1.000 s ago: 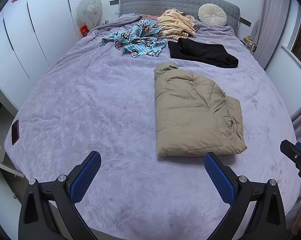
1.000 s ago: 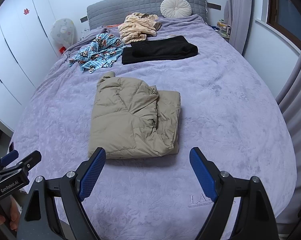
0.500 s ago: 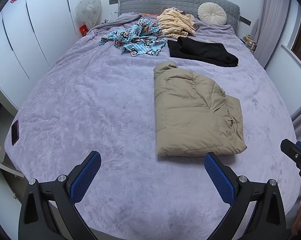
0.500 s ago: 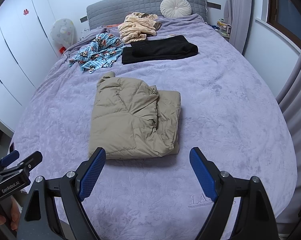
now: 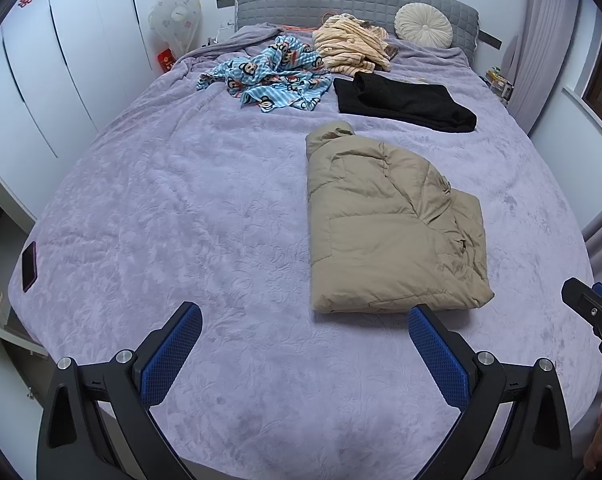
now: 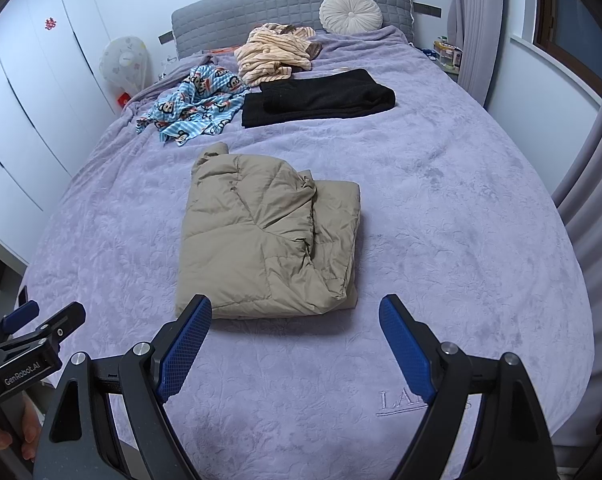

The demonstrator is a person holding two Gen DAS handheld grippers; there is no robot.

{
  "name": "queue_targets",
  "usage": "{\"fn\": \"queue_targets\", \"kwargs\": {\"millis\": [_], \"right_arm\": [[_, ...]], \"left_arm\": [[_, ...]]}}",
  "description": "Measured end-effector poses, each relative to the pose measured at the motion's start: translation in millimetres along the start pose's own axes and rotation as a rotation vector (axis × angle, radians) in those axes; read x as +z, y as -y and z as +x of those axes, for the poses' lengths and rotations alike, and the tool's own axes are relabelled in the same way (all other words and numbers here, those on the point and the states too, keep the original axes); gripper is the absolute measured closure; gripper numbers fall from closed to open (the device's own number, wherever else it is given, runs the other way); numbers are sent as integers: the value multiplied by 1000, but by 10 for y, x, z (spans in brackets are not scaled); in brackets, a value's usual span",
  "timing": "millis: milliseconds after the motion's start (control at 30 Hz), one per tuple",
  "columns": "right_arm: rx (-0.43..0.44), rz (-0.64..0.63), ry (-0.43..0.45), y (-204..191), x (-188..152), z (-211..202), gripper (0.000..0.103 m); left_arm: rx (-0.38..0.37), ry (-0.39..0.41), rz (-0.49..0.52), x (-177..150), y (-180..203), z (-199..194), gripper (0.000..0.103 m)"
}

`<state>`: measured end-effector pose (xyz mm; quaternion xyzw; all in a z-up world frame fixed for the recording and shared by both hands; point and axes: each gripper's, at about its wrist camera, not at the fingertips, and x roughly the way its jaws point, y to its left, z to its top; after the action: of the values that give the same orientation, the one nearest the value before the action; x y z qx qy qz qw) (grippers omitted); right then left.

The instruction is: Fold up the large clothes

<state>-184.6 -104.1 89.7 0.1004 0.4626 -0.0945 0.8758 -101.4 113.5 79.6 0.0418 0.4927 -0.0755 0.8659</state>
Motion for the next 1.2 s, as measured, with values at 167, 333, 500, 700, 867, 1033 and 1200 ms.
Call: {"fn": "queue_targets", "kwargs": {"millis": [167, 333, 500, 700, 867, 1033, 1200], "right_arm": [[1, 1, -2, 6, 4, 3, 15], [1, 0, -1, 14, 15, 5, 15], [4, -1, -3, 23, 20, 8, 15], [3, -1, -2, 23, 24, 11, 15], [3, -1, -4, 21, 25, 10, 15], [3, -1, -7, 23, 21, 20, 15], [3, 0, -11, 34, 16, 22, 15]], "left_arm": [[0, 0, 0, 2, 5, -2, 0], [0, 1, 0, 9, 5, 2, 0], [2, 0, -2, 11, 8, 0, 0], [3, -2, -2, 11, 18, 9, 0], [3, -9, -1, 24, 3, 59, 0], [0, -10, 1, 32, -7, 77, 0], [1, 12, 14, 51, 12, 60, 0]]}}
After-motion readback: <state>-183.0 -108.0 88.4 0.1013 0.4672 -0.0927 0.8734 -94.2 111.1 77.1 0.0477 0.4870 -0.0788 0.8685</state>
